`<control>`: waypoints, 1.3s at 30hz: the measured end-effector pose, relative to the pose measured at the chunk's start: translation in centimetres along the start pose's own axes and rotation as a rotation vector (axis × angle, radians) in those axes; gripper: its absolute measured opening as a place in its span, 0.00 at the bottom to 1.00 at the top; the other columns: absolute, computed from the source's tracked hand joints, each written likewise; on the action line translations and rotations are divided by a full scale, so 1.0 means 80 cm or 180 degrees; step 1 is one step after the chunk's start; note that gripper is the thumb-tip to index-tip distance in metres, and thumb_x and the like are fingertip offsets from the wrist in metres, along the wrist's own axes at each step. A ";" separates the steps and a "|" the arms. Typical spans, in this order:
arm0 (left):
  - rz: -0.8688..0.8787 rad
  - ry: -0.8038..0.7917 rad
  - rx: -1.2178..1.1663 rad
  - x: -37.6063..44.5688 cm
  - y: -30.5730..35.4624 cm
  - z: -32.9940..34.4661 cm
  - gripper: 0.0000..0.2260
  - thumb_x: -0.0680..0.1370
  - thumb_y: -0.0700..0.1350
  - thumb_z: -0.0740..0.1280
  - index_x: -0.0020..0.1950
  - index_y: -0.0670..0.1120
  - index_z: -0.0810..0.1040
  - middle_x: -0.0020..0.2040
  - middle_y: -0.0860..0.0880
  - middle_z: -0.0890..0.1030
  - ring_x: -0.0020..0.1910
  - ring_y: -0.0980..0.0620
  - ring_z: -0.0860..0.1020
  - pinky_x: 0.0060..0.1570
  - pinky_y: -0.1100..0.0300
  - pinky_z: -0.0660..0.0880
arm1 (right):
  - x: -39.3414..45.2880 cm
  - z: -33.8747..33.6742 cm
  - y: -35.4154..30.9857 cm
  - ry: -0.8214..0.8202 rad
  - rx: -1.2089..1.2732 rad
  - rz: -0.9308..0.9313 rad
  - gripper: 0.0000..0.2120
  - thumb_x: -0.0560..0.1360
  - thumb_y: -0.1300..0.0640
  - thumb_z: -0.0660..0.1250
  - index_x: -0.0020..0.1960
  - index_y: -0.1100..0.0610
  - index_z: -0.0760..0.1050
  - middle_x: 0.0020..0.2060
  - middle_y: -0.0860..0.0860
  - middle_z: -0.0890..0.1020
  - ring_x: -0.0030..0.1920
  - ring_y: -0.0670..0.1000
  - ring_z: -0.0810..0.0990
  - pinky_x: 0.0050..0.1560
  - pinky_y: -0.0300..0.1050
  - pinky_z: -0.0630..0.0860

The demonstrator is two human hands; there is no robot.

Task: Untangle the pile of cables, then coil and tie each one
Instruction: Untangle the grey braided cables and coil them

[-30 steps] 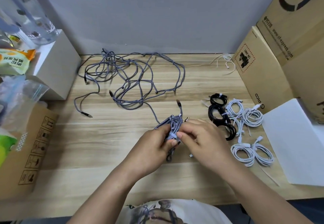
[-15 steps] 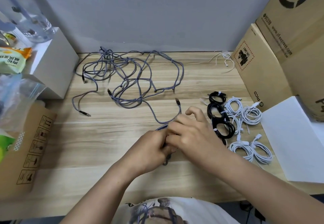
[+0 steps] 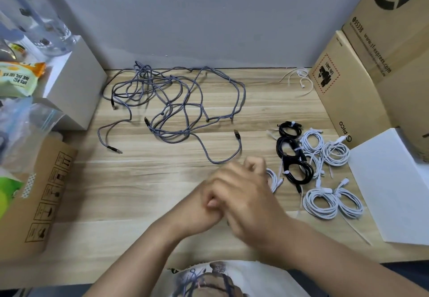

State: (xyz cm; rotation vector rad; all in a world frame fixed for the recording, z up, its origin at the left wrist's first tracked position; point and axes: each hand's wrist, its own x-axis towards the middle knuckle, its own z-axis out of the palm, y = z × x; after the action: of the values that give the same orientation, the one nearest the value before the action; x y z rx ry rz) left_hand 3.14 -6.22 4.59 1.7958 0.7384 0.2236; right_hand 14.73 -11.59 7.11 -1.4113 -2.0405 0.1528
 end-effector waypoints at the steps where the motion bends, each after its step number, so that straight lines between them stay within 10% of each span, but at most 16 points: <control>1: -0.0100 -0.0156 0.0333 -0.006 0.002 0.004 0.12 0.78 0.32 0.57 0.51 0.51 0.68 0.40 0.63 0.62 0.53 0.66 0.63 0.41 0.84 0.61 | 0.002 0.005 -0.011 0.0028 0.0111 -0.0103 0.12 0.71 0.63 0.55 0.40 0.54 0.76 0.38 0.47 0.79 0.40 0.50 0.73 0.46 0.45 0.54; 5: -0.0381 -0.0526 0.0316 -0.003 0.020 0.007 0.11 0.81 0.42 0.47 0.41 0.56 0.56 0.41 0.60 0.58 0.46 0.70 0.68 0.44 0.82 0.61 | 0.002 0.018 -0.010 0.0205 0.0550 0.0100 0.09 0.71 0.63 0.60 0.39 0.56 0.78 0.38 0.46 0.80 0.40 0.50 0.74 0.45 0.45 0.58; 12: -0.0470 -0.0468 -0.1593 -0.001 -0.025 -0.005 0.09 0.75 0.43 0.61 0.40 0.39 0.76 0.34 0.50 0.79 0.30 0.58 0.74 0.32 0.68 0.66 | -0.026 0.028 0.046 -0.0351 0.1082 0.1524 0.21 0.73 0.35 0.59 0.53 0.49 0.78 0.42 0.36 0.77 0.50 0.42 0.75 0.56 0.39 0.65; 16: -0.0823 -0.0259 -0.2018 0.006 -0.046 -0.016 0.16 0.75 0.51 0.62 0.35 0.43 0.81 0.30 0.42 0.78 0.27 0.50 0.76 0.30 0.63 0.71 | -0.045 0.040 0.065 -0.0848 0.1959 0.1997 0.21 0.66 0.39 0.69 0.56 0.46 0.76 0.48 0.42 0.80 0.52 0.43 0.79 0.57 0.43 0.73; 19: -0.1191 0.0097 -0.2411 0.010 -0.057 -0.010 0.11 0.74 0.47 0.69 0.44 0.39 0.76 0.31 0.42 0.79 0.25 0.49 0.77 0.28 0.62 0.74 | -0.049 0.054 0.071 -0.0884 0.1991 0.2195 0.16 0.64 0.43 0.73 0.50 0.40 0.75 0.47 0.45 0.82 0.50 0.44 0.80 0.56 0.47 0.75; 22: -0.1601 0.0575 -0.2571 0.014 -0.065 -0.003 0.26 0.70 0.48 0.74 0.60 0.37 0.67 0.34 0.44 0.81 0.28 0.48 0.79 0.31 0.62 0.75 | -0.049 0.067 0.076 -0.0940 0.2159 0.2466 0.11 0.64 0.44 0.73 0.44 0.41 0.76 0.42 0.46 0.84 0.46 0.45 0.82 0.55 0.51 0.76; 29: -0.1636 0.1006 -0.1590 0.026 -0.090 0.011 0.46 0.71 0.41 0.73 0.76 0.48 0.42 0.39 0.44 0.77 0.36 0.56 0.77 0.32 0.73 0.71 | -0.048 0.091 0.102 -0.1146 0.1888 0.2724 0.10 0.65 0.49 0.74 0.44 0.47 0.78 0.43 0.48 0.84 0.48 0.49 0.81 0.55 0.48 0.74; 35: -0.1452 0.0344 -0.0746 0.051 -0.114 0.028 0.37 0.56 0.62 0.73 0.61 0.46 0.75 0.51 0.45 0.78 0.51 0.49 0.78 0.56 0.57 0.74 | -0.058 0.087 0.134 -0.1322 0.1468 0.3041 0.13 0.68 0.54 0.75 0.51 0.52 0.79 0.45 0.49 0.82 0.49 0.50 0.79 0.55 0.47 0.74; 39: -0.1383 0.0222 -0.0093 0.079 -0.112 0.049 0.34 0.54 0.68 0.62 0.55 0.54 0.78 0.53 0.49 0.69 0.57 0.58 0.66 0.60 0.68 0.64 | -0.062 0.070 0.150 -0.1306 0.1109 0.3236 0.10 0.69 0.53 0.74 0.49 0.53 0.79 0.43 0.49 0.83 0.46 0.50 0.79 0.51 0.45 0.74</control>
State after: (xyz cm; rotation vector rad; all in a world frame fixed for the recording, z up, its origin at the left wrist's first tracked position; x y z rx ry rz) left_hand 6.69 -4.04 -6.30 1.5616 1.1465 0.0068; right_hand 22.26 -9.53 -4.70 -2.1483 -1.2620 1.2321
